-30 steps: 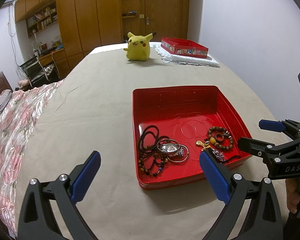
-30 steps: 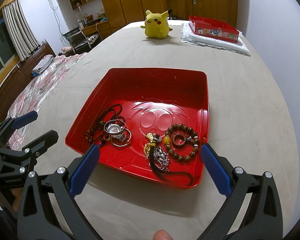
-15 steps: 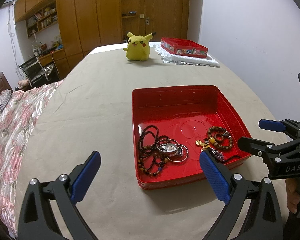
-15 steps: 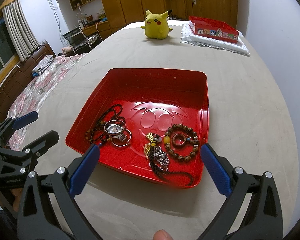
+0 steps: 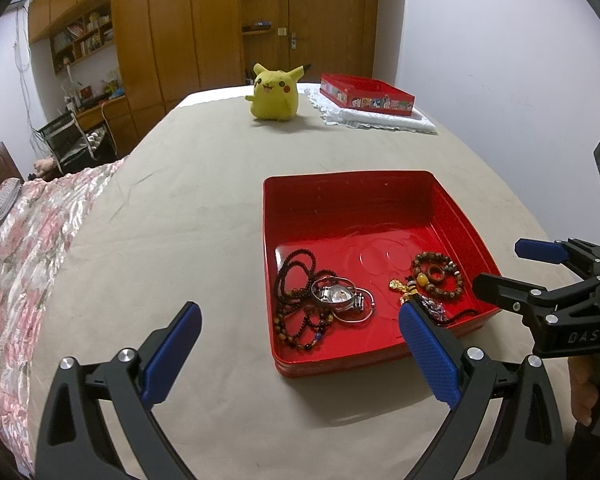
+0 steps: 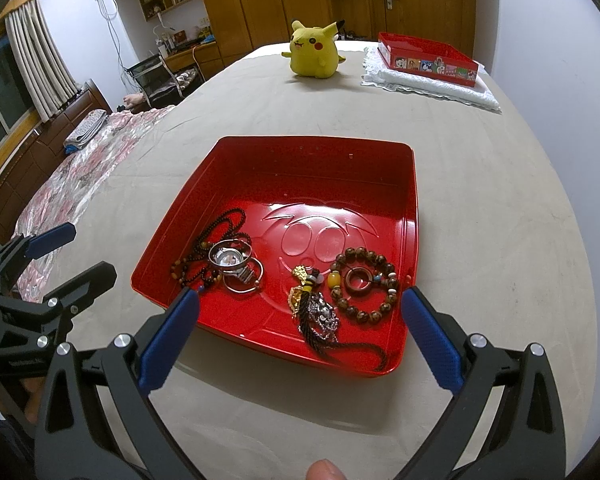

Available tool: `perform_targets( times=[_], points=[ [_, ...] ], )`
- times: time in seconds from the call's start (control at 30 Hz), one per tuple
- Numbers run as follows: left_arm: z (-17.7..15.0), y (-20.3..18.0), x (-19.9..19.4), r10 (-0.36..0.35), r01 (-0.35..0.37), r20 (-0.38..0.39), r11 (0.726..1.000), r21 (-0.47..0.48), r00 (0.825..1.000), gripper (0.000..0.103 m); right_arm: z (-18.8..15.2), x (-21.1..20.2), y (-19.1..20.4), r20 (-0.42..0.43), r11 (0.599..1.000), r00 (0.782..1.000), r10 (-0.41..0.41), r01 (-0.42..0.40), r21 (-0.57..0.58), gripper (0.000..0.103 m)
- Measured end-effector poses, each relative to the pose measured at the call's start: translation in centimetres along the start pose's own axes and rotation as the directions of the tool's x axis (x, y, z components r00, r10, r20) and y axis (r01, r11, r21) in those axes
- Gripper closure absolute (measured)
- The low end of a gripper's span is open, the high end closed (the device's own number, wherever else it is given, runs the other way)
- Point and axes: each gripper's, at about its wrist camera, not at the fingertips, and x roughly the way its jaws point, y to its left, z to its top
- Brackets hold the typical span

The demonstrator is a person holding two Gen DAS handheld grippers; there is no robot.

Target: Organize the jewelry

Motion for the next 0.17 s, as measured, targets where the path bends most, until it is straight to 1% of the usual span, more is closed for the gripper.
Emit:
perform_targets(
  times=[0.17],
  points=[
    [-0.01,-0.04,-0.09,0.004,-0.004,0.004,1.0,0.001,1.0,0.004,0.04,0.01,0.07,0.0,1.0,1.0,0.0,0.0,0.0,0.003]
  ],
)
